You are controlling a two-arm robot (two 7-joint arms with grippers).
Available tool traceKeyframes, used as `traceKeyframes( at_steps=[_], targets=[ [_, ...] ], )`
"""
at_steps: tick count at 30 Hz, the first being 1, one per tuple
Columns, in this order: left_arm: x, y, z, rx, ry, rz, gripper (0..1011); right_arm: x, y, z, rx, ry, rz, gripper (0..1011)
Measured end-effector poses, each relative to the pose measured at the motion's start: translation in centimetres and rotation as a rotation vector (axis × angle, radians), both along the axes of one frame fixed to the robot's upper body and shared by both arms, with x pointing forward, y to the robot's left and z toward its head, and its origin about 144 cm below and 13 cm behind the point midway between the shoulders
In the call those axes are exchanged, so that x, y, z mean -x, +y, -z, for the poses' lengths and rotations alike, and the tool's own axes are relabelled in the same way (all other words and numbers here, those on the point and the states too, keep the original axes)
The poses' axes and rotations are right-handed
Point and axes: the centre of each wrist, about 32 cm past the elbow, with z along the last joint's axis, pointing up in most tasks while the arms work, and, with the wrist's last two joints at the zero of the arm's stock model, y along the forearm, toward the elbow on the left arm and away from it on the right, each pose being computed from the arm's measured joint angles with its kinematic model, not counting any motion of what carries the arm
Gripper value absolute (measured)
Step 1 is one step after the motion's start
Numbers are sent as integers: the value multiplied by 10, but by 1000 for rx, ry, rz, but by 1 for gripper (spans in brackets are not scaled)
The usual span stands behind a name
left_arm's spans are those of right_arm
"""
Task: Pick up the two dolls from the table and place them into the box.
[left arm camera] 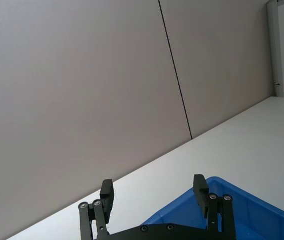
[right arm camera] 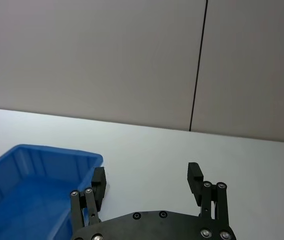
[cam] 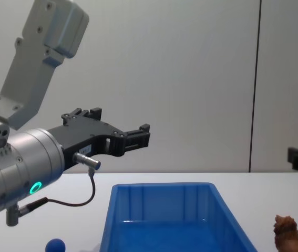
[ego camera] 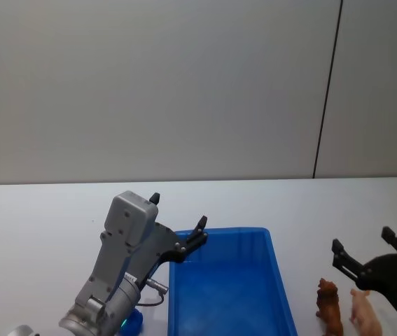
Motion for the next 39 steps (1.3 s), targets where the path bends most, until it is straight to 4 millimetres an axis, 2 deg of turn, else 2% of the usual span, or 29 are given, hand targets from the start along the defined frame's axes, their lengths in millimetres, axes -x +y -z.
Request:
traceKeyframes(
  at_steps=[18,39],
  targets=[
    [0,0,0,0,0,0,1001,17,-4,14,46,121,80,1001],
    [0,0,0,0,0,0,1001,29,-1,43,97,228,108,1001]
  ],
)
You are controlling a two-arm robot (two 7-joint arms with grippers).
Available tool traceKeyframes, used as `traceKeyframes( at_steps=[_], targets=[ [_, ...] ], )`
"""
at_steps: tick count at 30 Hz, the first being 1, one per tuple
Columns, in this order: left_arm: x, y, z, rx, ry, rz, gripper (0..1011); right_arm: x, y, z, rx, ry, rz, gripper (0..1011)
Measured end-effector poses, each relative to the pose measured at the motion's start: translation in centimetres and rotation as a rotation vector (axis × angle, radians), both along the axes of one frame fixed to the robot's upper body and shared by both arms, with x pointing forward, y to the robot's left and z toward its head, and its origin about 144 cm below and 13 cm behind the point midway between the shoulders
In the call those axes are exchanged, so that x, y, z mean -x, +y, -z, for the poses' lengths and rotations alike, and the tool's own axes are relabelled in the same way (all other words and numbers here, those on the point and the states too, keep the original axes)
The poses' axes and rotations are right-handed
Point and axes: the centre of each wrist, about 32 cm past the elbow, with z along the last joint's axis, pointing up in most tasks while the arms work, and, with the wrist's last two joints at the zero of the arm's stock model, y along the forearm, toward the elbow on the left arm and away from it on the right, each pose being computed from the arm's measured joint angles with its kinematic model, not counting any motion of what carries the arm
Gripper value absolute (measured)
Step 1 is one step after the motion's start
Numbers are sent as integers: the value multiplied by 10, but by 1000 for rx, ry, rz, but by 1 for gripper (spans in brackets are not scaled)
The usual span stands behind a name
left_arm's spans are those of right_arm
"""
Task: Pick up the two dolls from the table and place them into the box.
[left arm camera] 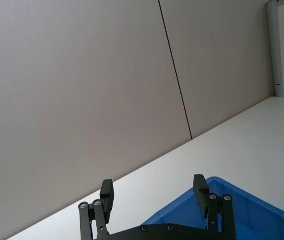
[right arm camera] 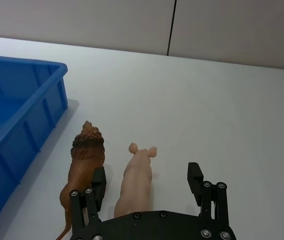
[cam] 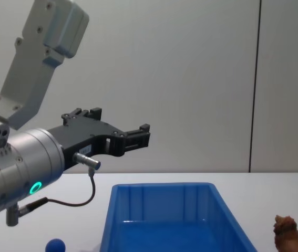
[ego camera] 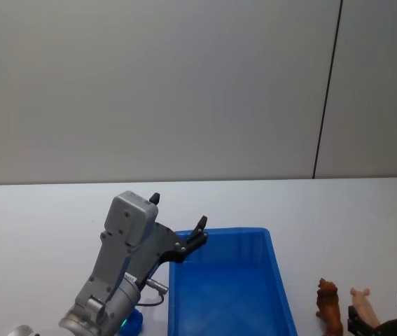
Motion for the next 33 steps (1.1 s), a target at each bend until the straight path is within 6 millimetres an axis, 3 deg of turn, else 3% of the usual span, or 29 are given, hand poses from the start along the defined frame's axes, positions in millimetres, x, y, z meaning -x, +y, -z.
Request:
traceKeyframes(
  at_steps=[10,17,27,30,33],
  targets=[
    [0,0,0,0,0,0,1001,3,2,10,10,27,2,1001],
    [0,0,0,0,0,0,1001,3,4,16,14,44,-4,855],
    [0,0,0,0,0,0,1001,3,6,22,24,56,-5,560],
    [0,0,0,0,0,0,1001,3,7,22,26,57,-3,430],
    [0,0,0,0,0,0,1001,4,7,23,30,56,1,383]
  ],
)
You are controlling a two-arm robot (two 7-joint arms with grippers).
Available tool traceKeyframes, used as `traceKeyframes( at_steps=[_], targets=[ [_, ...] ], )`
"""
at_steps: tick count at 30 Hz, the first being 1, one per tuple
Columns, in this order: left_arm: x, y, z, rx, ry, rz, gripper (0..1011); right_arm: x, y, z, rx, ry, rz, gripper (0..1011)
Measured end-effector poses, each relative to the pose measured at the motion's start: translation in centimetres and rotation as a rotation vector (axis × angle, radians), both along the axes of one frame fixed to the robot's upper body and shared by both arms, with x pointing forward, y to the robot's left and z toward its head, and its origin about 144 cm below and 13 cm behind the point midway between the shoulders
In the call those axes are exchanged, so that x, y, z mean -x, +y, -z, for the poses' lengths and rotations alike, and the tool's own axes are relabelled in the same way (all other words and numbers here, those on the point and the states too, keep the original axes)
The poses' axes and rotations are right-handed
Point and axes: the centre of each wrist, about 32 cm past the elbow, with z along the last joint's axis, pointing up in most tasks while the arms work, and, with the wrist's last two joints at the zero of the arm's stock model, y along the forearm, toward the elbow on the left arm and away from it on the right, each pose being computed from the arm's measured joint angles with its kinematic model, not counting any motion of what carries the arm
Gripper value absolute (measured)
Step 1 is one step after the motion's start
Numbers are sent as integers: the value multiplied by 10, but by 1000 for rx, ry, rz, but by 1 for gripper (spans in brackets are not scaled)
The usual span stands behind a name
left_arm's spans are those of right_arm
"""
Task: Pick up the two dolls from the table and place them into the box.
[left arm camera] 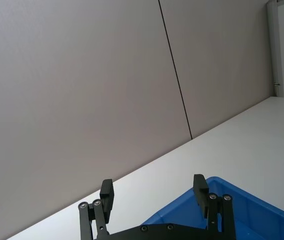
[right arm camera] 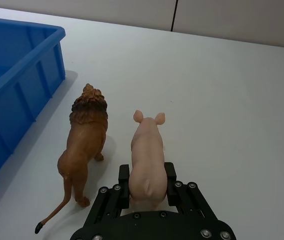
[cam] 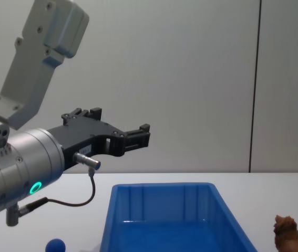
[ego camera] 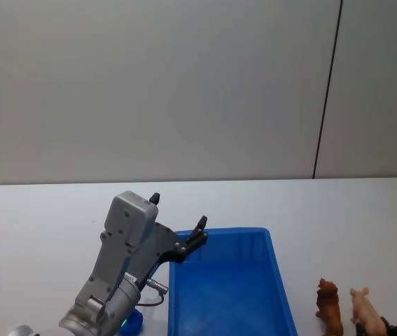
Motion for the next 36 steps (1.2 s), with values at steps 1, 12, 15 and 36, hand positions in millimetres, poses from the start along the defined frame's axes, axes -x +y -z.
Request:
traceKeyframes(
  at_steps=[1,12,15,36],
  targets=[
    [0,0,0,0,0,0,1001,0,0,0,3,-1,3,383],
    [0,0,0,0,0,0,1001,-1,1,-9,12,-59,6,383],
    [0,0,0,0,0,0,1001,-2,2,-13,10,-88,-2,383],
    [0,0,0,0,0,0,1001,-25,18,-40,-107,-206,-228,383]
  ],
)
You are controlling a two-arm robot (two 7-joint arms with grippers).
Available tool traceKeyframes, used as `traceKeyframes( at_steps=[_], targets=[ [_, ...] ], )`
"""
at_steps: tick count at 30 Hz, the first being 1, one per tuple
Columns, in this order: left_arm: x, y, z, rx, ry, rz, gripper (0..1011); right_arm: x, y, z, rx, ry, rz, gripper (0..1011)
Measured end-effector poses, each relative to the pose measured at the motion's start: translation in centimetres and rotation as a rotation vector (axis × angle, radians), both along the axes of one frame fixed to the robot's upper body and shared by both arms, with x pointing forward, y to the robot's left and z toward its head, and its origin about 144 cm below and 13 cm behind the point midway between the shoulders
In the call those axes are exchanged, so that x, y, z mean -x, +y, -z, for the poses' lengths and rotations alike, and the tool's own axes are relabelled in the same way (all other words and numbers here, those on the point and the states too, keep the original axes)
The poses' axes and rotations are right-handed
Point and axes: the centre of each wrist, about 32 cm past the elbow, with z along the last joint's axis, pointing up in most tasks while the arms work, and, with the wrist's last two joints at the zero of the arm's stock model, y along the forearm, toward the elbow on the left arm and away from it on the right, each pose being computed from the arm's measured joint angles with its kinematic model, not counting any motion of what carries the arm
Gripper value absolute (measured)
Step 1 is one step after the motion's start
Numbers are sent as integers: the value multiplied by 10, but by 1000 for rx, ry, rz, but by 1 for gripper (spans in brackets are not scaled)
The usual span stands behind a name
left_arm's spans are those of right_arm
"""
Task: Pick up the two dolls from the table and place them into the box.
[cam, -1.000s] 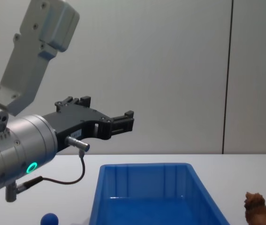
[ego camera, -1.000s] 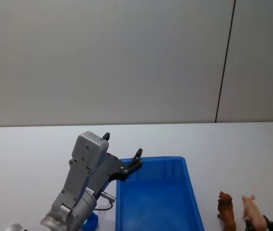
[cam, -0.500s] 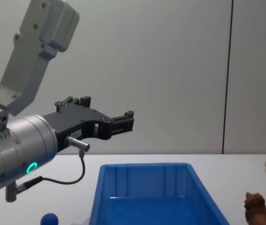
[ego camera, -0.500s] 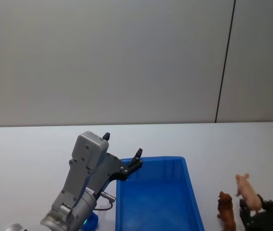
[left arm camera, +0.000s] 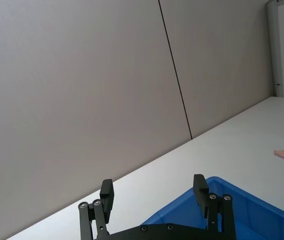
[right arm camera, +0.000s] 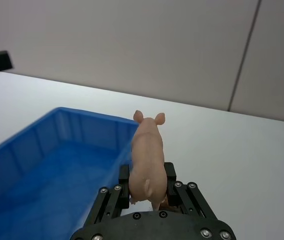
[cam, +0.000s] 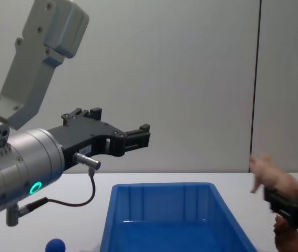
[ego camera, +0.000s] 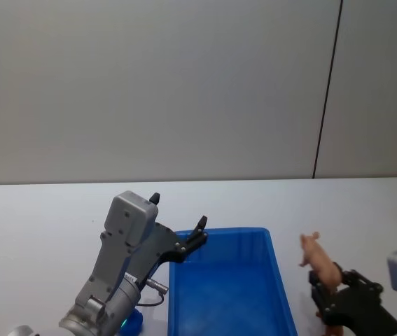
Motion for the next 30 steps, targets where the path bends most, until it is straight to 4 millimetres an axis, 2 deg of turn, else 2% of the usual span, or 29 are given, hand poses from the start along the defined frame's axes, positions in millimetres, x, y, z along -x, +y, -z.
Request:
traceKeyframes(
  at_steps=[15,19,20,22,23,26,30],
  targets=[
    [0,0,0,0,0,0,1001,-22,28,-6,-64,22,-206,387],
    [0,0,0,0,0,0,1001,-27,34,-7,-70,37,-235,495],
    [0,0,0,0,0,0,1001,-28,36,-8,-72,42,-243,557],
    [0,0,0,0,0,0,1001,-30,38,-8,-73,48,-248,596],
    [0,0,0,0,0,0,1001,-31,40,-8,-73,52,-251,657],
    [0,0,0,0,0,0,1001,-34,42,-8,-74,61,-252,716],
    [0,0,0,0,0,0,1001,-36,44,-9,-73,68,-244,869]
  ],
)
